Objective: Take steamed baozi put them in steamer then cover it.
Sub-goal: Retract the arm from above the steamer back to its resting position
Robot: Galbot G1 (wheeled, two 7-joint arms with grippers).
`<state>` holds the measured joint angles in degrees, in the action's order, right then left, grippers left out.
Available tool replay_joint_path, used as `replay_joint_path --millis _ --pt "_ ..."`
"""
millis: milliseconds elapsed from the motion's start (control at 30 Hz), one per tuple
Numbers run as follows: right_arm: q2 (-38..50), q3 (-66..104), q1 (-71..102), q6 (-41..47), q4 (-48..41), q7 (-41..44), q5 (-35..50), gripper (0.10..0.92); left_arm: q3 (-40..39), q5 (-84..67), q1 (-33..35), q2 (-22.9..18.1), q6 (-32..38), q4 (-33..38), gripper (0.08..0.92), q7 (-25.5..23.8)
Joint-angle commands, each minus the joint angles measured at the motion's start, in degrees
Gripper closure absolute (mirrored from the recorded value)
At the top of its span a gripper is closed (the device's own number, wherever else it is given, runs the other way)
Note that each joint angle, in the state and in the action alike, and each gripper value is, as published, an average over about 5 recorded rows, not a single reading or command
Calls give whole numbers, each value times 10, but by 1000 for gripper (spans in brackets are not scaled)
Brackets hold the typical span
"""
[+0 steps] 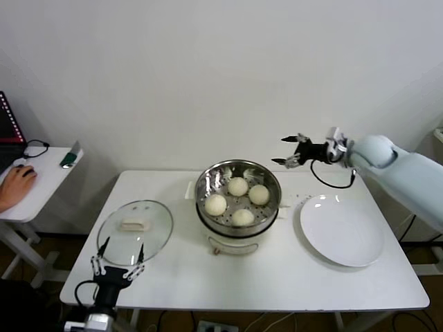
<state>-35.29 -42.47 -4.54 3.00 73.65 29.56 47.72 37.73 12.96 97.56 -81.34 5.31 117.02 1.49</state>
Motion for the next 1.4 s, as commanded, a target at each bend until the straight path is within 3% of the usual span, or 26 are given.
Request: replay_joint_path --millis 33,233,433,800,1400 --pt "56 492 449 -37 119 -105 -32 203 1 60 -19 -3 -8 0 177 0" --pt "-38 705 643 -6 182 -130 -87 203 6 150 -31 -1 -20 6 177 -1" --pt "-130 803 750 16 231 -146 -121 203 17 296 -47 11 -38 12 177 -1" --pt "-245 874 848 -1 280 -137 -138 203 14 556 -66 51 -64 -15 177 -11" --pt "-353 911 935 -36 291 -109 -170 203 -27 712 -131 96 -90 -136 177 -3"
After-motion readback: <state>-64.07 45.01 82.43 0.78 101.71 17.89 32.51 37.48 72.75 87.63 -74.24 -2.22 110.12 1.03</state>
